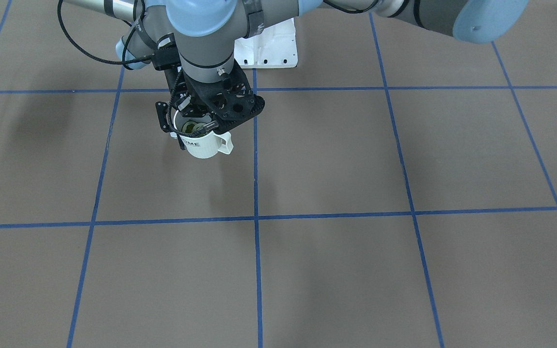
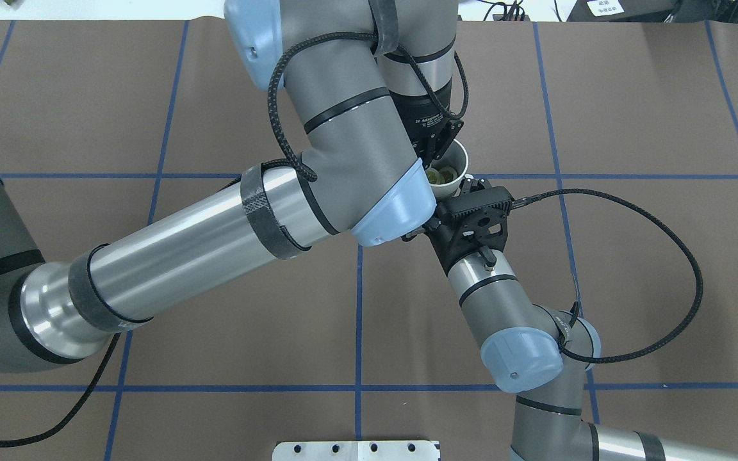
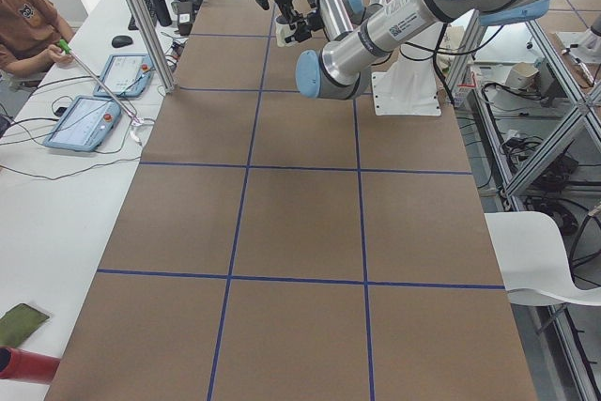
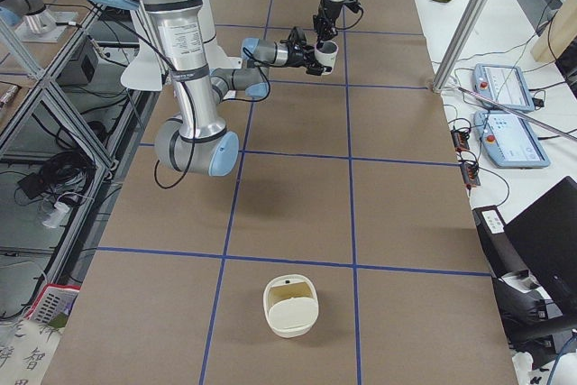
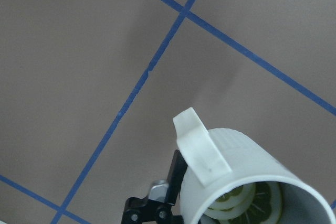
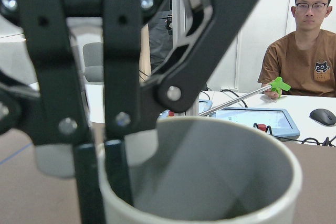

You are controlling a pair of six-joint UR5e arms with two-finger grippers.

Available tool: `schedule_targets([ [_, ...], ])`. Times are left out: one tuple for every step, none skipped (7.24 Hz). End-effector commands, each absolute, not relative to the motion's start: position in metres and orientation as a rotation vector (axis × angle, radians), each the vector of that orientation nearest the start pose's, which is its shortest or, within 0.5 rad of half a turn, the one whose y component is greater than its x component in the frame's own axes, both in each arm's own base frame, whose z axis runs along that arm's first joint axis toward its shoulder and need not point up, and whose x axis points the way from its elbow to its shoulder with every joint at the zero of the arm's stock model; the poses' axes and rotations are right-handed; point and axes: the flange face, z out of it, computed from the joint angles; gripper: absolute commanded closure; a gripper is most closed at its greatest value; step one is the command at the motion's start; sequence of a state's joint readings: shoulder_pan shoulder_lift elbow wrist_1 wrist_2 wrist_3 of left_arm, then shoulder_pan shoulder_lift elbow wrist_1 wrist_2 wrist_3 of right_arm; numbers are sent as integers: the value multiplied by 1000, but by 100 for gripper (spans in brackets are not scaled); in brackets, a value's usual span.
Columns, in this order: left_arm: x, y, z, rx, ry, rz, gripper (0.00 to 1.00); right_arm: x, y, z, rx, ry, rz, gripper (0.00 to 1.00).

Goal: Left arm hands cup to right arm to dump lemon

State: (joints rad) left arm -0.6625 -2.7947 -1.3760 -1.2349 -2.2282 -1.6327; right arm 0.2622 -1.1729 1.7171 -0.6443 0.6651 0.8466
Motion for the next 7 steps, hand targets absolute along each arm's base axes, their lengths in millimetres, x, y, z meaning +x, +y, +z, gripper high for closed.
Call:
schedule_targets([
  [530,-508,-30,-386,825,-453,1,-498,-353,260,1265,-829,289,54],
  [523,-506,-39,-376,843,-448,0,-497,-353,260,1265,-831,290,56],
  [498,-506,-55,-348,892,-448,0,-497,-353,260,1265,-829,289,56],
  [473,-512,-64,-322,927,-463,0,-497,-353,260,1265,-830,288,56],
  [452,-522,-68,-301,948,-481,0,-494,-354,257,1269,-836,296,57],
  [431,-528,-71,-278,970,-495,0,-483,-359,253,1276,-844,313,57],
  [418,-538,-68,-273,961,-521,0,-473,-362,259,1286,-864,338,57],
])
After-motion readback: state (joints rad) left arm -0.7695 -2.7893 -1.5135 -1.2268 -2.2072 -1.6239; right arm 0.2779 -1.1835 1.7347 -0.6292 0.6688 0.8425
